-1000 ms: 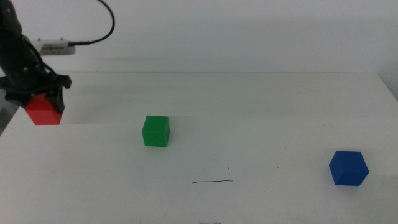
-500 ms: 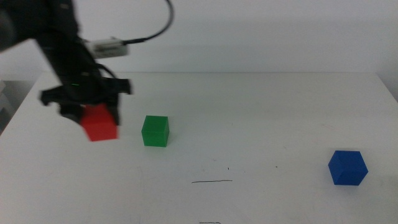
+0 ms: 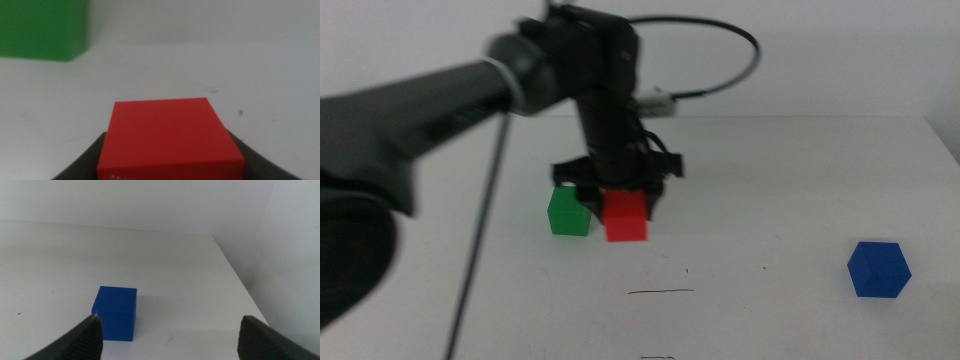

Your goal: Stack red cubes first, then green, then blue cubes in a specific spot.

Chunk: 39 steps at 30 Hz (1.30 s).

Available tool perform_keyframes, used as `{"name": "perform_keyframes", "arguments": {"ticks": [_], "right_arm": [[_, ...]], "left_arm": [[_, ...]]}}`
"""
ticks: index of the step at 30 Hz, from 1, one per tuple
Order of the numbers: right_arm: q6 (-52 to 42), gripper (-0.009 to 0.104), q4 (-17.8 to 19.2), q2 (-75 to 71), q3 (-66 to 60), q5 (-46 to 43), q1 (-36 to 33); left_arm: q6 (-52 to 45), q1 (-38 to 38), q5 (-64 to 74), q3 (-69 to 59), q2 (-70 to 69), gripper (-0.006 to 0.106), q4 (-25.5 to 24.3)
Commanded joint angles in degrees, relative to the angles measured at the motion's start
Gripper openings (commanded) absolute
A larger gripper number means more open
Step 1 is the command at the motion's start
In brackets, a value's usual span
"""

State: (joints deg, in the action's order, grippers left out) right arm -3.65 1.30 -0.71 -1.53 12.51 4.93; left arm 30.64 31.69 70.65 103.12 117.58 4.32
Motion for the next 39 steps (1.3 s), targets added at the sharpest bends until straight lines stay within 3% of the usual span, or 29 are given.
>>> {"name": "perform_keyframes", "arguments": {"ticks": [1,10,26,39], "right_arm": [[-0.54,0.09,0.47,-0.84,0.59,-4.6,0.44],[-0.54,0.09,0.47,-0.84,0.59,-4.6,0.44],[-0.54,0.09,0.47,-0.84,0.59,-4.6,0.44],[-0.54,0.09,0.47,-0.84,0.59,-4.6,0.44]], "left_arm": [[1.31,2.12,4.6,4.33,-0.36,-0.001,0.36],[1.76,5.55,4.53,8.93,6.8,-0.001,0.64],[0.63,5.55,4.65,8.62,8.87,-0.001,4.38],[-0.98,5.55,4.65,8.56,9.06,-0.001,4.13]]}}
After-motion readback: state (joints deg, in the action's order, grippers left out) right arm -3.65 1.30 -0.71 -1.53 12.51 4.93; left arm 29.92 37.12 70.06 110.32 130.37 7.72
